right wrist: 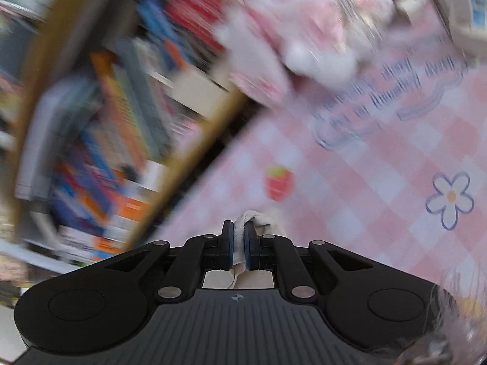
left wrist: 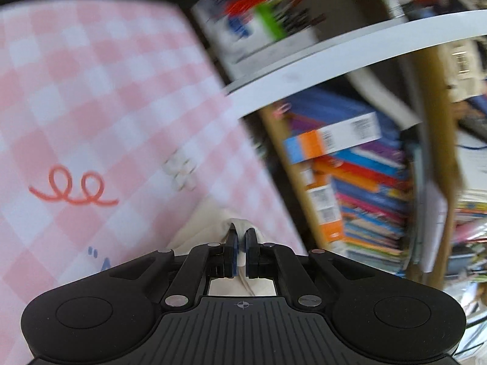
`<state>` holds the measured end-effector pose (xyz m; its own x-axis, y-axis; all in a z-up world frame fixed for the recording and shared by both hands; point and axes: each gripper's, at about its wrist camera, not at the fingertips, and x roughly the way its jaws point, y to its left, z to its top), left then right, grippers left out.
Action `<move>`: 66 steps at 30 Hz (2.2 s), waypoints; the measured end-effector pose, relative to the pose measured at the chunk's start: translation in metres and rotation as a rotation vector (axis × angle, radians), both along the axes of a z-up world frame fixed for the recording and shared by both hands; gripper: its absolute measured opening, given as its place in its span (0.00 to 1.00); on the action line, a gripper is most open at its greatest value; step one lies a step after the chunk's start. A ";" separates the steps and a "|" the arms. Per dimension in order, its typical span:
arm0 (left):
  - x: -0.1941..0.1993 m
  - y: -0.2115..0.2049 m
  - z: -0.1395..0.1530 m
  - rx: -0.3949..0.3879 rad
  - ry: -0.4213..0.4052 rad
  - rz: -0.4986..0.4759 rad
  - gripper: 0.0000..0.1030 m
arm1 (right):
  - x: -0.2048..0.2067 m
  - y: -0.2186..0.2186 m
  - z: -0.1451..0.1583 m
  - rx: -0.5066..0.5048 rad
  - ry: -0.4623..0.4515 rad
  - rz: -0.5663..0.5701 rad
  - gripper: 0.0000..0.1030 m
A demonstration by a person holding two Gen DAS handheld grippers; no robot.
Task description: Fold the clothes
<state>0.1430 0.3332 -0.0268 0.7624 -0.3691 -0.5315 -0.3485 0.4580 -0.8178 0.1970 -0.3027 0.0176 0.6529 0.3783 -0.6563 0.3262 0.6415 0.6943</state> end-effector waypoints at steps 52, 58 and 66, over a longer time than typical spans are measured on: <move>0.062 -0.161 0.049 0.843 -0.197 -0.648 0.11 | -0.044 0.176 -0.024 -0.819 -0.151 0.524 0.56; 0.012 -0.133 0.020 0.880 -0.066 -0.621 0.11 | -0.053 0.170 -0.020 -0.803 -0.128 0.487 0.57; -0.049 -0.134 0.055 0.783 -0.158 -0.520 0.37 | -0.125 0.140 -0.004 -0.725 -0.077 0.408 0.58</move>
